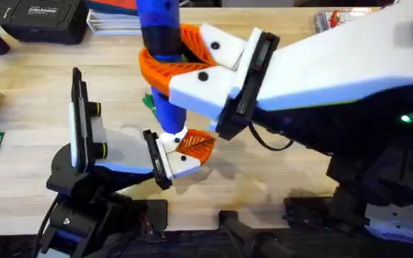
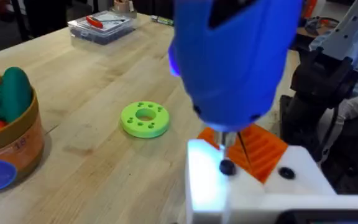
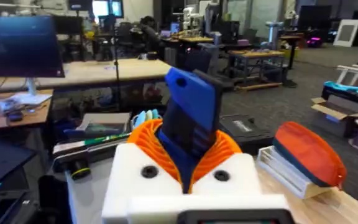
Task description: Pick up the gripper from the table and insert it into the empty holder that is missing its gripper. Then pick up a screw, insert it into the mounting hole, and use the screwdriver to tighten it. Finally, clean up the table by picking up the vegetable and placing it into the bucket.
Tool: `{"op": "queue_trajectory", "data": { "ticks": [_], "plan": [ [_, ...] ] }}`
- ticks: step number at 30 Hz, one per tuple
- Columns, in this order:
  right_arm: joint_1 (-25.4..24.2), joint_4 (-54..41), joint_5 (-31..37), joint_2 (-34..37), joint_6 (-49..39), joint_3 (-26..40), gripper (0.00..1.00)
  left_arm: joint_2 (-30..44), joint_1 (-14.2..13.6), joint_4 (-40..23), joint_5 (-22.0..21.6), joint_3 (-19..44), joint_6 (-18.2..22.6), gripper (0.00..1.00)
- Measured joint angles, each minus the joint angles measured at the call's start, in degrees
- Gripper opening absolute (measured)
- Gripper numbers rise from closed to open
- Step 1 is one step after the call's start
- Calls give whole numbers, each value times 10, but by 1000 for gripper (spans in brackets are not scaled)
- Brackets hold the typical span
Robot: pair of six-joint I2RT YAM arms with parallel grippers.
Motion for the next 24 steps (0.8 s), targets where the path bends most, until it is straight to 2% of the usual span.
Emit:
{"op": "queue_trajectory", "data": {
  "ticks": [24],
  "plan": [
    [0, -16, -23, 2, -18, 0, 24, 0, 0, 0, 0, 0, 0, 5]
  ]
}}
